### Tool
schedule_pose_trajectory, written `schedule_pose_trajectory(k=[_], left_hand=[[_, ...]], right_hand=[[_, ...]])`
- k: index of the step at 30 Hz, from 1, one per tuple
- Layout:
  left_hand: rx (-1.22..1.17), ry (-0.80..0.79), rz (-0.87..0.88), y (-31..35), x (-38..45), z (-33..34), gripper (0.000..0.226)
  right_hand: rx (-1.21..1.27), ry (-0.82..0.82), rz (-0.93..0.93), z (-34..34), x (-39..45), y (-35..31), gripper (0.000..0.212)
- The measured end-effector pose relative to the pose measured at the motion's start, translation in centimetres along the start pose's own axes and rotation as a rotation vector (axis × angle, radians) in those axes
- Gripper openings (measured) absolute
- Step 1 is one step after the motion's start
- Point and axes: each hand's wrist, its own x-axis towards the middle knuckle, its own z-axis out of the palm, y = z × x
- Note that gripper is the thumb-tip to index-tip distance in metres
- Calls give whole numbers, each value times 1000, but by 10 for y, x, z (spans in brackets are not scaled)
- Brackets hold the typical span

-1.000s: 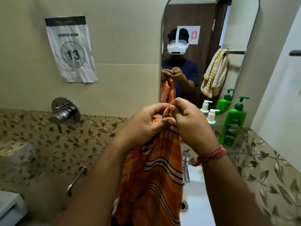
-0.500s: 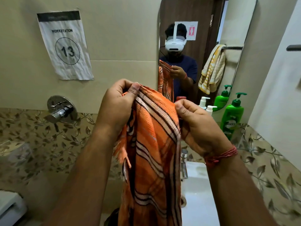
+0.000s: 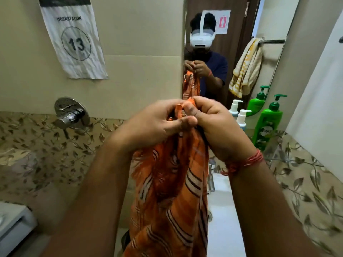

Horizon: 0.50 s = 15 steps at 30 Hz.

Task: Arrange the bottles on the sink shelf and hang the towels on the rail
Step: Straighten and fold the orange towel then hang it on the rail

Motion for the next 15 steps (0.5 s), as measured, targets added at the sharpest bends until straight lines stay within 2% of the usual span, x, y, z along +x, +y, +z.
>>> schedule_pose_trajectory(k=[1,2,3,4,6,8,9,11,14,15], left_hand=[[-40,2,-19,0,-1,3,27],[-99,102,-16,-2,-1,3,26],[-159,275,-17,-5,-1,2,26],[-218,473,-23,-7,0,0,28],[-368,795,-46,-6,0,-9,30],[-369,936,-76,-2,1,-17,29],[-276,915,-86,-1,2,-18,25],[-61,748,-74,-1,2,-18,6],[47,358,-1,7,2,-8,40],[37,225,6,9,2,-2,43]], right_hand=[[-111,53,-42,-1,1,0,24],[-217,98,-81,-3,1,0,26],[-295,118,-96,-6,0,1,27],[-334,96,-87,-10,-4,0,24],[-308,-56,-4,-16,-12,0,21],[-202,-161,65,-19,-18,-3,26],[-142,-160,69,-20,-19,-5,27],[-144,-110,34,-18,-17,-8,24],[-209,-54,9,-12,-10,-8,24],[-208,-22,10,-10,-8,-7,23]])
